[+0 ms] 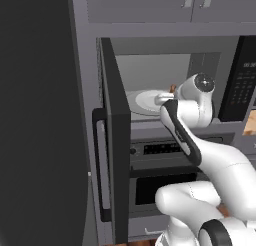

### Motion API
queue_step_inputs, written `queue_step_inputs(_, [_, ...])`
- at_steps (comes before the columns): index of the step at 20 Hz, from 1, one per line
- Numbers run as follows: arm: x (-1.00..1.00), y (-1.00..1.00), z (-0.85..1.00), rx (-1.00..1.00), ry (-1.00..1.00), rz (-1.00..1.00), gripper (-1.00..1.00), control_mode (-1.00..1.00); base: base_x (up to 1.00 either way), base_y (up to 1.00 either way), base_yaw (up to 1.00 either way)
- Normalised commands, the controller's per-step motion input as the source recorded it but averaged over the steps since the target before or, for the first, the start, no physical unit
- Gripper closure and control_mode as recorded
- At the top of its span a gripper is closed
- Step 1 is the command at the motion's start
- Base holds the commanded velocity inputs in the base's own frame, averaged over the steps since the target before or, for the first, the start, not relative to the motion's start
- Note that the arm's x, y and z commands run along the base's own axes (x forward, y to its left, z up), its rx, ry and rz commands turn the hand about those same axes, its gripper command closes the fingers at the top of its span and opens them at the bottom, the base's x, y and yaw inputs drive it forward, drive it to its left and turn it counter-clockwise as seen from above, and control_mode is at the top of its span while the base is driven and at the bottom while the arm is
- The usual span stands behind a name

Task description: Transport the chicken drumstick from the fridge to the microwave and turn on the microwave.

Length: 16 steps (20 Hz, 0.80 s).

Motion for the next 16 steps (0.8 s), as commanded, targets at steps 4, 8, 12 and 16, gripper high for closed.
queue_step_inputs(4, [0.47,0.0,-0.16,0.0,0.0,0.0,1.0,-1.0,0.0,0.0,0.0])
queue_step_inputs(8, [0.47,0.01,-0.17,0.0,0.0,0.0,1.0,-1.0,0.0,0.0,0.0])
queue_step_inputs(12, [0.46,0.0,-0.14,0.0,0.0,0.0,1.0,-1.0,0.0,0.0,0.0])
queue_step_inputs(16, [0.4,0.0,-0.14,0.0,0.0,0.0,1.0,-1.0,0.0,0.0,0.0])
